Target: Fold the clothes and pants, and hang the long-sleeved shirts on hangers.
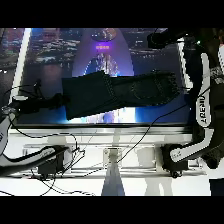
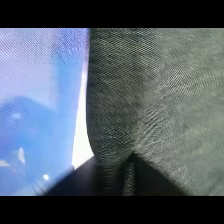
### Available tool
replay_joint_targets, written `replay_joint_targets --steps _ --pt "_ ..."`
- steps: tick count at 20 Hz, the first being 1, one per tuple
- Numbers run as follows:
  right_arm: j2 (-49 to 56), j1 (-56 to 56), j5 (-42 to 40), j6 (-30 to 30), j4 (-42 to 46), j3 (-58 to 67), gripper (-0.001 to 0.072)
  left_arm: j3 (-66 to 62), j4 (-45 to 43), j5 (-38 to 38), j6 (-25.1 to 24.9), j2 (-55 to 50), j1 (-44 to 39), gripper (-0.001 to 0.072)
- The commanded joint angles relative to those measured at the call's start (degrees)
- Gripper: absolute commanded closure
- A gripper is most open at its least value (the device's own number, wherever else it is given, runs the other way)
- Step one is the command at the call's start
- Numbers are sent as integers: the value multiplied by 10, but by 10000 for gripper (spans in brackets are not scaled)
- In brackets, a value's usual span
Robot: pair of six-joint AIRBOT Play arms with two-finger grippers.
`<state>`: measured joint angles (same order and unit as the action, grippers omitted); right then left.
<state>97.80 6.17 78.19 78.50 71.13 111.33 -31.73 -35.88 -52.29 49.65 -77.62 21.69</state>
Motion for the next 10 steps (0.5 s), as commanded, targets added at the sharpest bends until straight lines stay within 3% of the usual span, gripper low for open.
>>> replay_joint_targets --steps 1,3,6,10 --pt "6 3 0 -3 -25 -26 691 -19 63 -8 -53 -22 1 685" --pt "6 15 -3 -20 -29 -57 691 -71 38 -51 -47 -13 1 687" --pt "7 57 -50 -30 -50 -118 690 -179 -35 -125 25 27 1 687" --pt "21 166 -226 -13 -111 -198 690 -310 -106 -201 97 122 2 686"
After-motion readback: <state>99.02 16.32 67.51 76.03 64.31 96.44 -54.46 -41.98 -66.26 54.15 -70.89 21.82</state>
